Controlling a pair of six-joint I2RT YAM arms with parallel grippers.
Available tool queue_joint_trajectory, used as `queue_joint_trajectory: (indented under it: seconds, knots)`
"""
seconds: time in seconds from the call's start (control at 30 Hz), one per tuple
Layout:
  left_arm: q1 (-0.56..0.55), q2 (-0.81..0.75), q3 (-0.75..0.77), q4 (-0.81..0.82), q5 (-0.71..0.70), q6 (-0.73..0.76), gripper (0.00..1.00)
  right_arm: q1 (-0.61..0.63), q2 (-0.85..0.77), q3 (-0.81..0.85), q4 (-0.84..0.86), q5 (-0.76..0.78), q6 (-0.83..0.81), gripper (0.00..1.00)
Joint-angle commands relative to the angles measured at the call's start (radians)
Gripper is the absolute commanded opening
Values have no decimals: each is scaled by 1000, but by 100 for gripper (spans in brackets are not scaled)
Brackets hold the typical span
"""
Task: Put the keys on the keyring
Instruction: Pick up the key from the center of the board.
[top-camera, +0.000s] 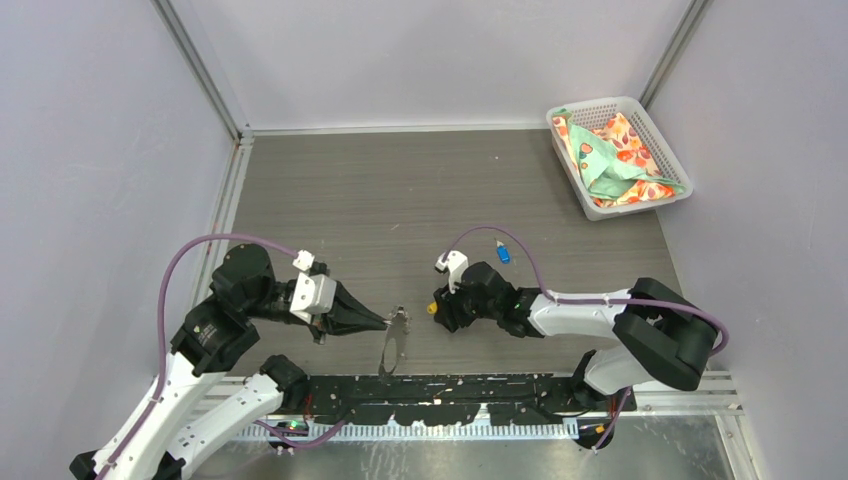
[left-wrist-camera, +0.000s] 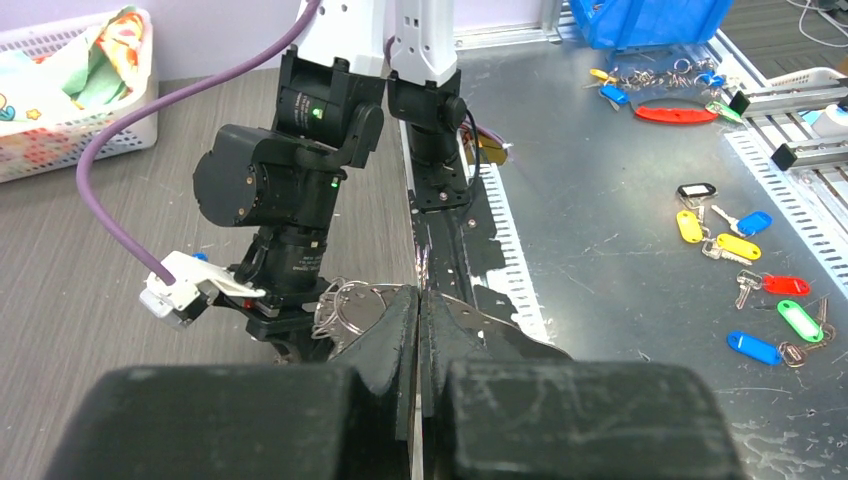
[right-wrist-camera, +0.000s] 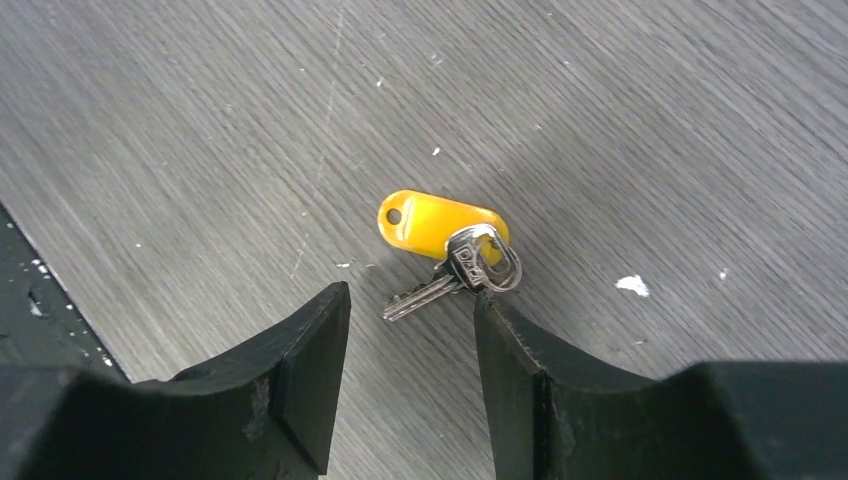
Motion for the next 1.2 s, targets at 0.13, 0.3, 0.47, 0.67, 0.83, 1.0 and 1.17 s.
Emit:
queue_joint_trajectory:
  seconds: [0.13, 0.3, 0.47, 0.67, 0.83, 1.0, 1.17]
  knots:
    - [2, -13, 27, 52, 3, -14, 0, -22, -95, 51, -43, -48, -9, 50]
    - [4, -12, 30, 56, 1, -12, 0, -73, -183, 58, -135, -6, -84, 55]
    - [4, -5, 38, 51, 1, -6, 0, -76, -118, 108, -203, -42, -187, 58]
    - [3, 3, 49, 39, 3, 1, 0, -77, -51, 132, -223, -102, -294, 57]
    - [4, 3, 48, 36, -1, 7, 0, -77, 2, 154, -220, -126, -287, 55]
    - [4, 0, 51, 40, -4, -2, 0, -77, 40, 163, -183, -65, -324, 53]
    - [3, 2, 62, 32, -5, -5, 0, -78, 96, 186, -164, -38, -362, 48]
